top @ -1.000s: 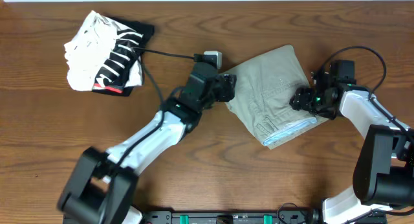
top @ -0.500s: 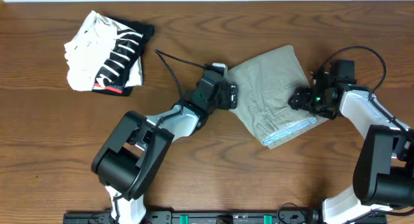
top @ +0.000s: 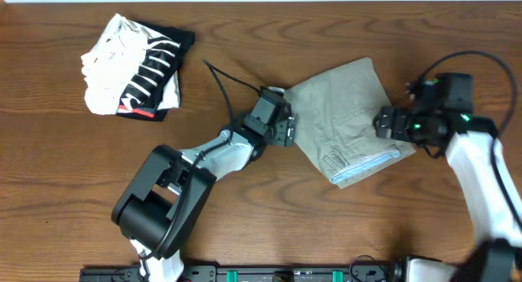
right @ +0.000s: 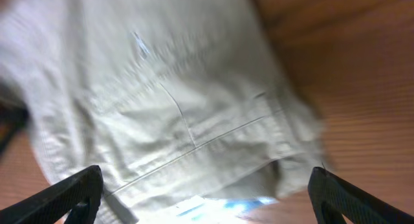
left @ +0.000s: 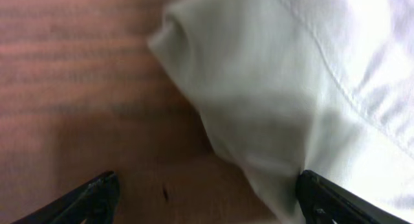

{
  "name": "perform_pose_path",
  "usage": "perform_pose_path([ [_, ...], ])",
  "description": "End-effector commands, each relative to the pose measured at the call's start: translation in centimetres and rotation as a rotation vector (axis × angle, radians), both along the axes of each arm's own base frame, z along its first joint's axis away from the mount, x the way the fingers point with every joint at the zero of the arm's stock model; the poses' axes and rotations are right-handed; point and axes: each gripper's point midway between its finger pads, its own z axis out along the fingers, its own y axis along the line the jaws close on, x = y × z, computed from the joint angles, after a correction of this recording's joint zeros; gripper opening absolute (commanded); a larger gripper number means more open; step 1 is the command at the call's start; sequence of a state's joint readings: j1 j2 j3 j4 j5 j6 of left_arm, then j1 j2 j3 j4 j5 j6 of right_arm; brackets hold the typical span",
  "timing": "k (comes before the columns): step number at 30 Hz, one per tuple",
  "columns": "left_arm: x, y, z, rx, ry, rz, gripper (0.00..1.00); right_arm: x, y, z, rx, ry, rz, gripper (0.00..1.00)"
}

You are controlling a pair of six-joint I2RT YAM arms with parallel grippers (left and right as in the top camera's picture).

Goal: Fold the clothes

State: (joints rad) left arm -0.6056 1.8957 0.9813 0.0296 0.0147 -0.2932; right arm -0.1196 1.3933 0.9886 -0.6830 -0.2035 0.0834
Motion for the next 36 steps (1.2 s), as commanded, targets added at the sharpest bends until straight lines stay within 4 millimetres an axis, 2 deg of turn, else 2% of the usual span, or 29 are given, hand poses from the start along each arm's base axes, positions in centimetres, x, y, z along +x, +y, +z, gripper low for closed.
perform_pose_path([
  [1, -4.1, 0.6, -3.0, 0.07, 0.133, -0.037, 0.89, -1.3, -2.3, 0.7, -0.092, -0.021, -0.121, 0.99],
  [4, -4.7, -0.4, -0.8, 0.053, 0.107, -0.067, 0.89, -2.1, -3.7, 1.1, -0.139, -0.031, -0.215, 0.99],
  [6, -4.9, -1.2, 1.1, 0.028, 0.071, -0.085, 0.8, -2.3, -4.1, 1.1, -0.153, -0.031, -0.236, 0.99],
  [8, -4.9, -1.9, 3.2, -0.002, 0.031, -0.099, 0.62, -2.2, -4.1, 1.1, -0.152, -0.03, -0.235, 0.99],
  [10, -4.8, -2.2, 5.3, -0.034, -0.01, -0.105, 0.33, -2.2, -4.1, 1.1, -0.153, -0.029, -0.235, 0.99],
  [12, -4.6, -2.4, 7.2, -0.063, -0.048, -0.105, 0.19, -2.2, -4.1, 1.1, -0.153, -0.029, -0.235, 0.99],
  [13, -4.5, -2.5, 8.2, -0.079, -0.069, -0.105, 0.08, -2.2, -4.1, 1.1, -0.153, -0.029, -0.235, 0.99],
  [14, -4.4, -2.5, 9.0, -0.093, -0.087, -0.105, 0.06, -2.2, -4.1, 1.1, -0.153, -0.029, -0.235, 0.99],
  [16, -4.2, -2.7, 10.4, -0.118, -0.119, -0.105, 0.06, -2.3, -4.1, 1.1, -0.153, -0.028, -0.235, 0.99],
  [20, -4.2, -2.7, 11.8, -0.151, -0.139, -0.096, 0.06, -2.4, -4.1, 1.0, -0.153, -0.024, -0.234, 0.99],
  [23, -4.6, -3.9, 13.1, -0.23, -0.14, -0.114, 0.06, -2.4, -4.1, 1.0, -0.153, -0.024, -0.234, 0.99],
  [26, -3.9, -4.3, 14.1, -0.218, -0.204, -0.162, 0.06, -2.3, -4.1, 1.0, -0.153, -0.025, -0.234, 0.99],
  [30, -3.1, -3.6, 15.0, -0.185, -0.181, -0.147, 0.06, -2.3, -4.1, 1.0, -0.153, -0.026, -0.234, 0.99],
  [32, -2.4, -3.5, 16.1, -0.154, -0.178, -0.161, 0.06, -2.3, -4.1, 1.1, -0.153, -0.027, -0.234, 0.99],
  [36, -0.9, -4.6, 18.2, -0.112, -0.191, -0.207, 0.06, -2.3, -4.1, 1.1, -0.153, -0.029, -0.234, 0.99],
])
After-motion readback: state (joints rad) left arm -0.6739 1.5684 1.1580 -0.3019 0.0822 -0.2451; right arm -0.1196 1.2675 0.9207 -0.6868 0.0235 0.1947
